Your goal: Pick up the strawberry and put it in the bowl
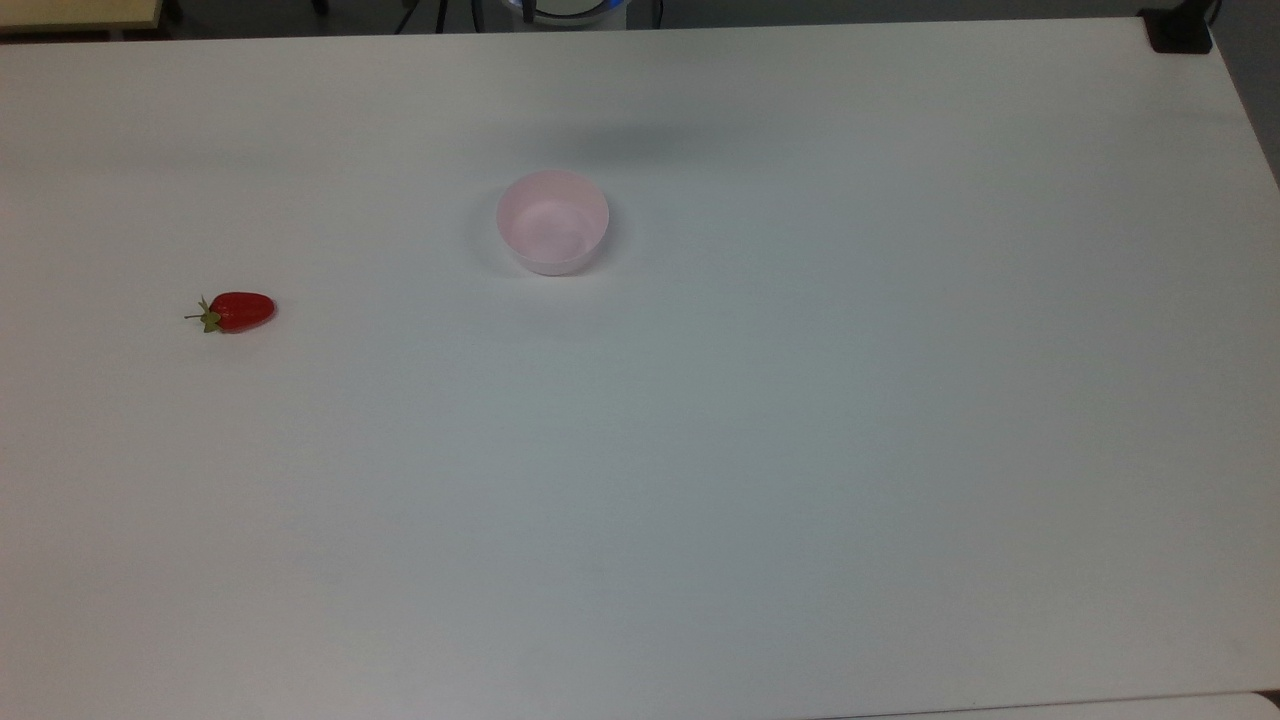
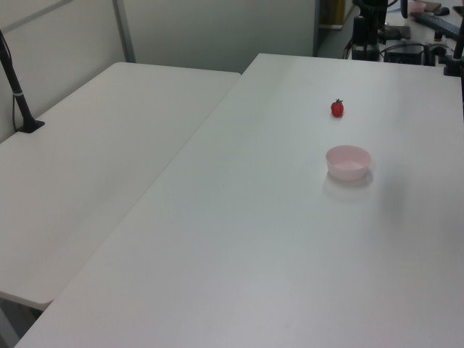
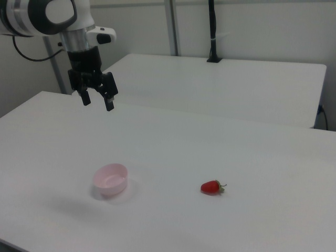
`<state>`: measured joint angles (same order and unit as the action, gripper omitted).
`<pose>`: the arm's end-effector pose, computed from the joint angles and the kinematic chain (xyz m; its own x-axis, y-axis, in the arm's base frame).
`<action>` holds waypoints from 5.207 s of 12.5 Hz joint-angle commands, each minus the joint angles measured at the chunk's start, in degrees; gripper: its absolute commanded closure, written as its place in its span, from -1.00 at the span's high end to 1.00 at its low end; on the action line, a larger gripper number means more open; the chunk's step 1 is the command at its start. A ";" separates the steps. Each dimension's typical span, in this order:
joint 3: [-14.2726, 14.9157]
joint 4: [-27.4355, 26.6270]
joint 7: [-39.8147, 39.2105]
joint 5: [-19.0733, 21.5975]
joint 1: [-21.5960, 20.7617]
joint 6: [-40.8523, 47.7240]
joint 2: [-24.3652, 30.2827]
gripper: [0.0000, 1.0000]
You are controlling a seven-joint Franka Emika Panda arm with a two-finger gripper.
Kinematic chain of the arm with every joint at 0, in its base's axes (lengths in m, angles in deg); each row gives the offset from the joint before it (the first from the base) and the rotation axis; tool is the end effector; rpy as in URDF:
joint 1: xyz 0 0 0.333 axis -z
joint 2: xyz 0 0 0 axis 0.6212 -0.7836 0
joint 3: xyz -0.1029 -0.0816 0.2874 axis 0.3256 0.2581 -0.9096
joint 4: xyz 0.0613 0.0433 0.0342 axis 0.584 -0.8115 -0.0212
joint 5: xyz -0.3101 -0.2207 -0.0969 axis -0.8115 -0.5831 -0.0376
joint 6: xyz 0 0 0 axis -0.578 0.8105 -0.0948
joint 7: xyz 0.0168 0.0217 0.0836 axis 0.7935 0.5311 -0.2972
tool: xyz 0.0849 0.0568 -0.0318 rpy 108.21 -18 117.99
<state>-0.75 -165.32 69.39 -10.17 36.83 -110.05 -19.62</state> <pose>0.5261 -0.0129 0.6086 0.9963 -0.0789 -0.0351 -0.0767 -0.9952 0.0605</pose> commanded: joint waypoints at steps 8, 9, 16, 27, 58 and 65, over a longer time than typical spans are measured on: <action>0.55 -0.22 1.30 0.16 2.53 -0.80 0.70 1.00; 0.55 0.13 1.21 -0.01 3.50 -0.89 0.43 1.00; 0.81 2.77 1.56 0.43 14.92 -11.51 -9.22 1.00; 1.43 2.77 20.45 -0.36 20.20 -38.32 -31.81 0.73; -6.83 -9.89 7.19 -4.23 2.98 -11.19 -16.18 0.40; -6.83 -6.83 12.11 -4.14 -1.77 -9.60 -10.84 1.00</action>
<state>-8.02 -172.15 79.99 -14.41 36.10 -120.18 -35.53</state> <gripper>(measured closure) 0.000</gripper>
